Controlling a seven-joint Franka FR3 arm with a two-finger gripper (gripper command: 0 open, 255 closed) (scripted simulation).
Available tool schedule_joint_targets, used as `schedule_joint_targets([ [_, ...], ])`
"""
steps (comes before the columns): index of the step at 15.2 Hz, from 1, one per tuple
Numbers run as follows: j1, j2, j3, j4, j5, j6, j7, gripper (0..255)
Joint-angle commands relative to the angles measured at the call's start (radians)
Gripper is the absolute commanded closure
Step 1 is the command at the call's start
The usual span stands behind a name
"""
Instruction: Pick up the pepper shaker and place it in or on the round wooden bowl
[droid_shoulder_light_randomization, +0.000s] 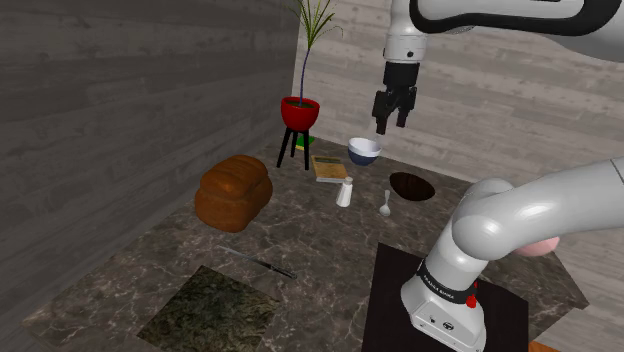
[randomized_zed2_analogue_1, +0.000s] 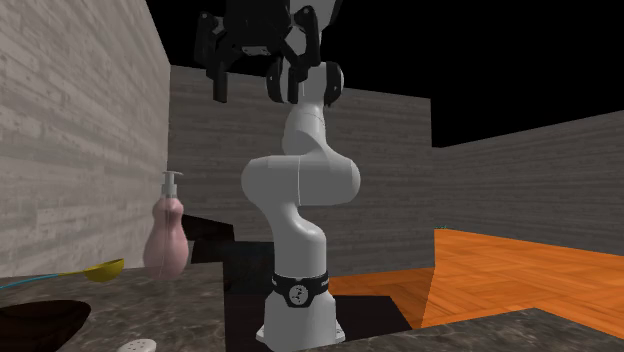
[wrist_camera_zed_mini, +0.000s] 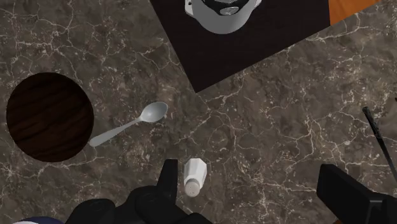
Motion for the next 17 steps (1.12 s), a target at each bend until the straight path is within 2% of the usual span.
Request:
schedule_joint_targets([
  [1,0.000,0.000,0.000,0.000,0.000,0.000,0.000,0],
  [9,-0.010,0.018,-0.106,-0.240,-0.042,0.356,-0.099,0],
  [17,-0.004,0.197,-0.231,-0.374,-0.058,0.761,-0.217,0],
])
